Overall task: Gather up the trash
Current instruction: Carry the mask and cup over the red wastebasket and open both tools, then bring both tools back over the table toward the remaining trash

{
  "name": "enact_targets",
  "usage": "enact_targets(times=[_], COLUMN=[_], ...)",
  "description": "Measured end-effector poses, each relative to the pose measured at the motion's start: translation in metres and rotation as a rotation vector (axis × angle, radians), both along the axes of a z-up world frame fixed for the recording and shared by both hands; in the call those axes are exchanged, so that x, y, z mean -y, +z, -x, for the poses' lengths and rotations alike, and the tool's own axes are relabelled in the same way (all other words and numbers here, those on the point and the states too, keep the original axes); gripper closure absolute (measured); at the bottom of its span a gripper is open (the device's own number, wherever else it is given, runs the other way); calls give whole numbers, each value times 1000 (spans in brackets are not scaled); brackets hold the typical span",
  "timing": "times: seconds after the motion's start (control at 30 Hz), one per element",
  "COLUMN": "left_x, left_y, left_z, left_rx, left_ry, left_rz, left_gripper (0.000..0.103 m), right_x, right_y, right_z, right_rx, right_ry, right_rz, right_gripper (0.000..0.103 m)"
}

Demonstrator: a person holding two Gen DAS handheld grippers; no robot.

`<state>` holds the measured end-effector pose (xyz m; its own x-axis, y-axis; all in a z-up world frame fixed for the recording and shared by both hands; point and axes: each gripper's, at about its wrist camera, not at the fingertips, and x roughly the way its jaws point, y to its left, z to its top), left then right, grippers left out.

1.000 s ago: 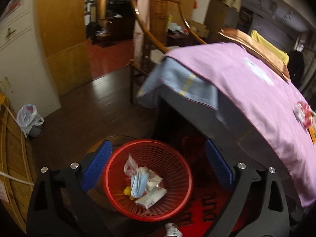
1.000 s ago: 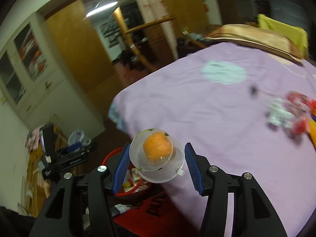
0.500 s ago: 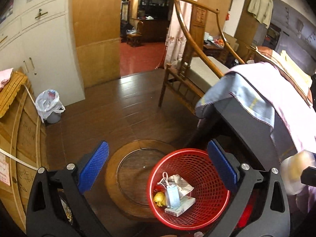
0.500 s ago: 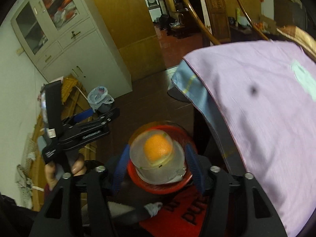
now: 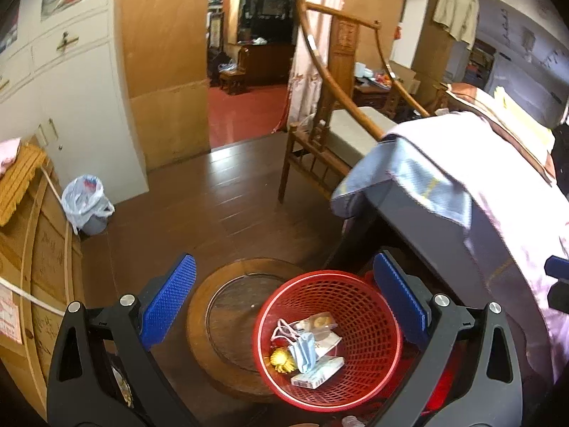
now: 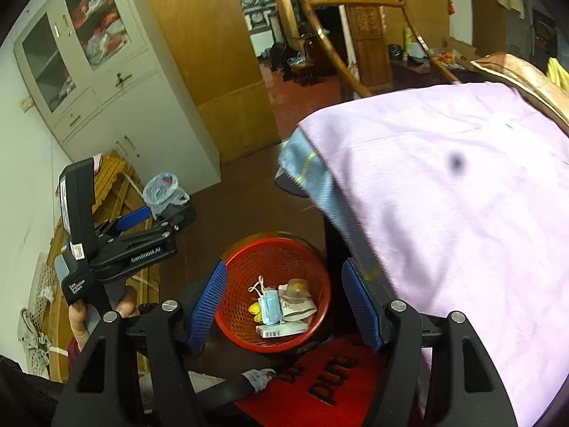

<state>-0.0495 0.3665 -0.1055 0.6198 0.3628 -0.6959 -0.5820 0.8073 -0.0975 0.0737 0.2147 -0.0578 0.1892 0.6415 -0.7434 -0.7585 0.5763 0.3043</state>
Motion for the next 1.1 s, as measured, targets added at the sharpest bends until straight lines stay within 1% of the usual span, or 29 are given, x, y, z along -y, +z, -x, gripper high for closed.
enact_targets(times=[0.27, 0.37, 0.5, 0.57, 0.7, 0.83, 0.97, 1.1], left_x=[52, 80, 119, 136, 181, 226, 267, 313], left_y=[27, 41, 56, 61, 71, 76, 74, 71], left_z=[-10, -14, -20, -22, -32, -50, -73, -108], left_rx=[10, 20, 29, 32, 36, 30, 14, -7], left_ry=[-86, -132, -195, -224, -309, -400, -485, -581], left_rz=[-75, -106, -154, -169, -192, -221, -240, -269], left_gripper=[7, 7, 7, 7, 7, 7, 7, 7], right_x=[63, 91, 135, 157, 216, 278, 341, 383], right_y=[17, 25, 35, 38, 41, 36, 22, 5], right_z=[-4, -5, -1, 1, 4, 1, -8, -20], right_rx=[32, 44, 73, 89, 119, 128, 128, 114], right_ry=[-87, -125, -183, -214, -303, -420, -561, -677], right_rz=[-78, -114, -165, -187, -234, -265, -258, -243], right_gripper=[36, 36, 34, 31, 29, 26, 26, 25])
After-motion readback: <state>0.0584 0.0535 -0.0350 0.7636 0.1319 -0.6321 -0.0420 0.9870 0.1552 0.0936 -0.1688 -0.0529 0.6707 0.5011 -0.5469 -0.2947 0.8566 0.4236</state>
